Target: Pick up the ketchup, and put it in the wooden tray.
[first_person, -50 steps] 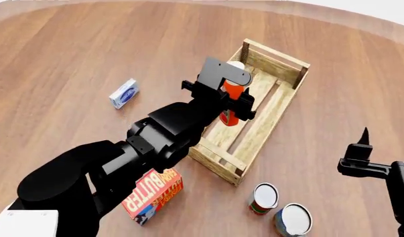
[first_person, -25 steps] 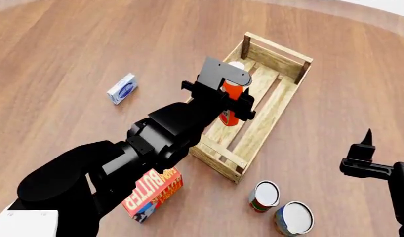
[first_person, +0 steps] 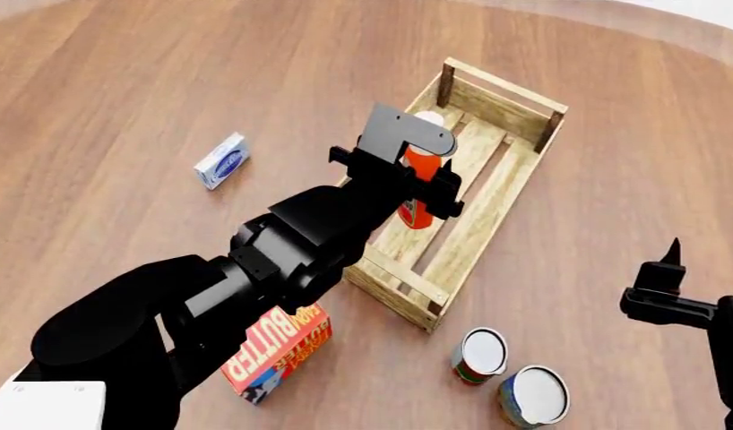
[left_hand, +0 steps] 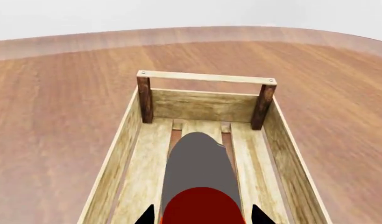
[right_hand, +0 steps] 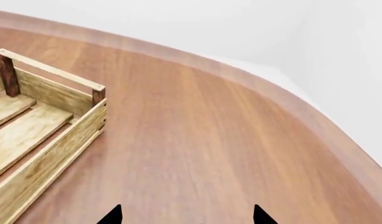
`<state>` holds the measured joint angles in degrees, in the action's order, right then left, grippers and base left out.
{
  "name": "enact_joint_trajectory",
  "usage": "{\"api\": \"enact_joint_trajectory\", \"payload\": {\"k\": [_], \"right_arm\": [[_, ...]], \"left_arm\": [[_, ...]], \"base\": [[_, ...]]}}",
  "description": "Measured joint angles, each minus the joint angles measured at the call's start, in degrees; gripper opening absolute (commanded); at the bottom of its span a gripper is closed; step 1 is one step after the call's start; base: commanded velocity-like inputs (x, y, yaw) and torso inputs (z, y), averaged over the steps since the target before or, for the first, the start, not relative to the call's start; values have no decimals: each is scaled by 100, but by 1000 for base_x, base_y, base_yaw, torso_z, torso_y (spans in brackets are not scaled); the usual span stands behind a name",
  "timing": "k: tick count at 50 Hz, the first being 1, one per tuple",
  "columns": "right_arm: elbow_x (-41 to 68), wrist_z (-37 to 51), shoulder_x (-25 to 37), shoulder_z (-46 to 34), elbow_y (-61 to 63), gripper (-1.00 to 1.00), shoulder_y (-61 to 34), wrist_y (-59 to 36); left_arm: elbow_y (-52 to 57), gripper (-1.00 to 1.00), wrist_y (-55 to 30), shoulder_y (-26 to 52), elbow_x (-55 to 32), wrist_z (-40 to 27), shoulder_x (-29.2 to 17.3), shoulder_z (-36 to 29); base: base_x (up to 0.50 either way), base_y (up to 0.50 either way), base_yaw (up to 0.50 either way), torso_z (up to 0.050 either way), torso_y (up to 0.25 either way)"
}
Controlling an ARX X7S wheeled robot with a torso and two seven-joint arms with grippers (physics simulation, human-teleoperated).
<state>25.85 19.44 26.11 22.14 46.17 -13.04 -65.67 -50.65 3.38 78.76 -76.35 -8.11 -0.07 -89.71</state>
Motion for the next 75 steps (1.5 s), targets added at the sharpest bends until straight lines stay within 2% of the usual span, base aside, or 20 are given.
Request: {"api": "enact_joint_trajectory", "payload": {"k": [19,20,61,75], "right_arm": [[84,84,-26,58,11,100,-52,-169],[88,87,-25,59,12,100,-53,-174],[181,141,12,58,-1,100,-45,-174],[168,122,24,34,-23,100,5,3]], "left_arm": [[0,-100,0,0,0,0,0,0],[0,100,0,0,0,0,0,0],[19,100,19,28,-36,3,7,61],[18,100,19,26,-40,3,6,59]], "base": [[0,0,0,0,0],[0,0,0,0,0],[0,0,0,0,0],[0,0,0,0,150]]}}
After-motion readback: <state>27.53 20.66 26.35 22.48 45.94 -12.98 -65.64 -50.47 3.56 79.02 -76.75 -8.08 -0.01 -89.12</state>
